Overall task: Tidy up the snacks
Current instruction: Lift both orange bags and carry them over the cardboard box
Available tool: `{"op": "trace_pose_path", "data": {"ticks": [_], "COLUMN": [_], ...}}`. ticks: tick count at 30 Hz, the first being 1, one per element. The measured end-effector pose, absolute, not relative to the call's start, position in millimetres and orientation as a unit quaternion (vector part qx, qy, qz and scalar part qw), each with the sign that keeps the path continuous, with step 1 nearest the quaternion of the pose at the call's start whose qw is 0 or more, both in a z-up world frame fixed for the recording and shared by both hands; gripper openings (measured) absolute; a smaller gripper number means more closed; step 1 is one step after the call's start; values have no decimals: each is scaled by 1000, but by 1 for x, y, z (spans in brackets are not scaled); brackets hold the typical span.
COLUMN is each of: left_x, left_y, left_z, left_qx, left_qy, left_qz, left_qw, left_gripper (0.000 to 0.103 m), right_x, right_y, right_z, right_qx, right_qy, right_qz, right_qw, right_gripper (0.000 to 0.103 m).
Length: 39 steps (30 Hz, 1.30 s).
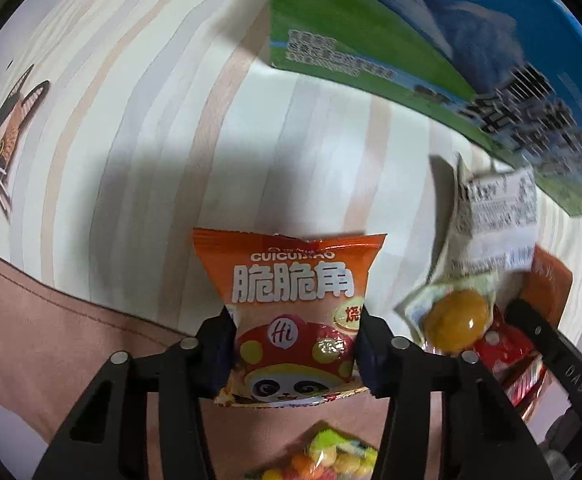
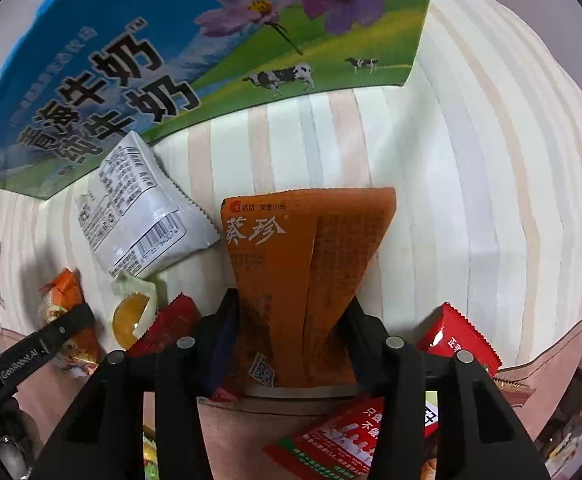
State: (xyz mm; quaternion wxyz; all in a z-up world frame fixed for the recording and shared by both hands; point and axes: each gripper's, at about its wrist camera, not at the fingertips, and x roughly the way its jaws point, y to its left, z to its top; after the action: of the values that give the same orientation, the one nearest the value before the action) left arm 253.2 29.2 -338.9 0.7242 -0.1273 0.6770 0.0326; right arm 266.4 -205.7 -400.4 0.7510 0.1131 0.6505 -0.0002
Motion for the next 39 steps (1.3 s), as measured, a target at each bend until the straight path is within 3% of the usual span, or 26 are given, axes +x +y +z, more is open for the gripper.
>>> {"op": "trace_pose_path", "data": {"ticks": [6, 15, 28, 33, 39], "left_x": [239, 234, 330, 379, 437], "left_y": [29, 8, -14, -16, -23], "left_z": [-312, -221, -105, -89, -115], "left_qx": [-125, -123, -114, -97, -66], "left_qy": [675, 628, 546, 538, 564], "left_qz": [11, -58, -107, -95, -74], "left_qw": [727, 766, 823, 832, 820], "left_gripper": [45, 45, 45, 45, 45], "right_x": [254, 246, 321, 369, 431], "right_y": [-224, -211, -218, -223, -228], "right_z": [-375, -294, -184, -169, -185], "right_qx": [174, 197, 174, 149, 109], "right_qy": [635, 582, 525, 526, 560], "right_qz": [37, 114, 147, 130, 101], "right_qw": [752, 781, 820, 827, 815], "right_gripper": [45, 44, 44, 44, 44]}}
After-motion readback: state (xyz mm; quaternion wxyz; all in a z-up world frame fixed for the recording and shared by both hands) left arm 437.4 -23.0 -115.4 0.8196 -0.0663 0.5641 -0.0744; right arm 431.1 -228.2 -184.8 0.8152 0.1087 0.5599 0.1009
